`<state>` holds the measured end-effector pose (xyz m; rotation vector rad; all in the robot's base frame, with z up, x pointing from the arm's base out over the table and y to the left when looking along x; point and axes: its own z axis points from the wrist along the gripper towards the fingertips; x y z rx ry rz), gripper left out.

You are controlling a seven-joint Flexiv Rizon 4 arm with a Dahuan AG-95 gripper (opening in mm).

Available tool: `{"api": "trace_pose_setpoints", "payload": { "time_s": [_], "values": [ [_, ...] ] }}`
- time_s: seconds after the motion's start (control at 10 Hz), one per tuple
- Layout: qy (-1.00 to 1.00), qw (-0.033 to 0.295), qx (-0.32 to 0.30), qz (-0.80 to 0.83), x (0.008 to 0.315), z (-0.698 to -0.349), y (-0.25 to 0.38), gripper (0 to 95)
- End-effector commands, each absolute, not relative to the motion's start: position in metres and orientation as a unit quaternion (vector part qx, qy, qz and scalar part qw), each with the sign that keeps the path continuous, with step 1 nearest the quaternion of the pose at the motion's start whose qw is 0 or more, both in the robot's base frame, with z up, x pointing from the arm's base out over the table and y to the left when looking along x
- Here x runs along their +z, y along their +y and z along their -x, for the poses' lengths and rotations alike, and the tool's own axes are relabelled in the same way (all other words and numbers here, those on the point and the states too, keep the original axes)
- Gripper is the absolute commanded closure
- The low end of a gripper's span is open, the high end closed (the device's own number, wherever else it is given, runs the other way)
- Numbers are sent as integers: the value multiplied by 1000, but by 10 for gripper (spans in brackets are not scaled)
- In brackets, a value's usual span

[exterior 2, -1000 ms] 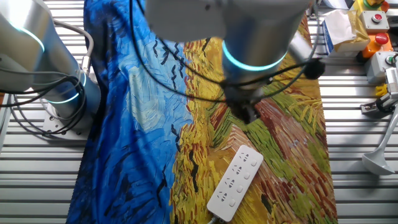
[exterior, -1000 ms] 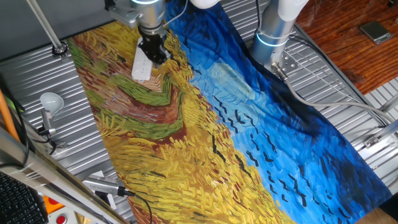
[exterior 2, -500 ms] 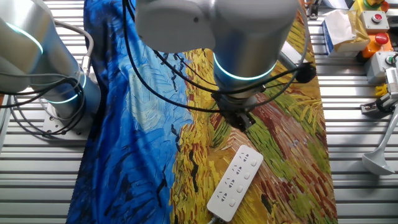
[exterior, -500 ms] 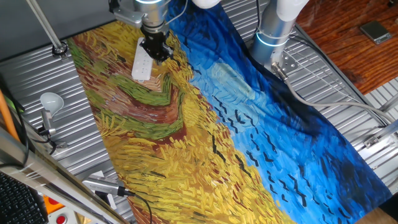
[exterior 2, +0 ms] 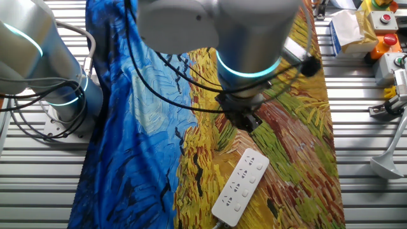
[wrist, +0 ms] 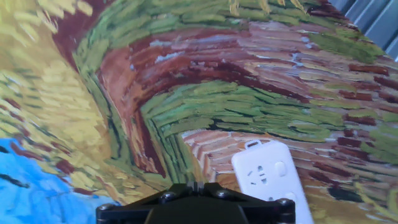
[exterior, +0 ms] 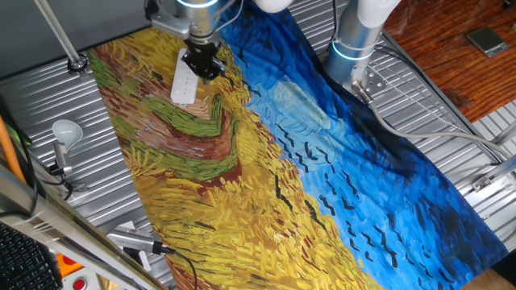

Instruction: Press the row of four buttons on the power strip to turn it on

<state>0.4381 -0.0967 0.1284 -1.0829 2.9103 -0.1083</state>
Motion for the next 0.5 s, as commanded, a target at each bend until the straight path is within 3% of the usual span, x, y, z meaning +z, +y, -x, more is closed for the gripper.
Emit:
{"api": "trace_pose_setpoints", "payload": {
  "time_s": [0.1,0.2,0.3,0.4,0.5],
  "values": [
    [941,15,-17,338,127,-434,-99,950],
    [934,18,-7,358,128,-427,-112,760],
    [925,18,-4,380,128,-421,-129,760],
    [916,18,-4,401,128,-418,-143,570],
    [910,19,-1,413,126,-416,-156,570]
  ]
}}
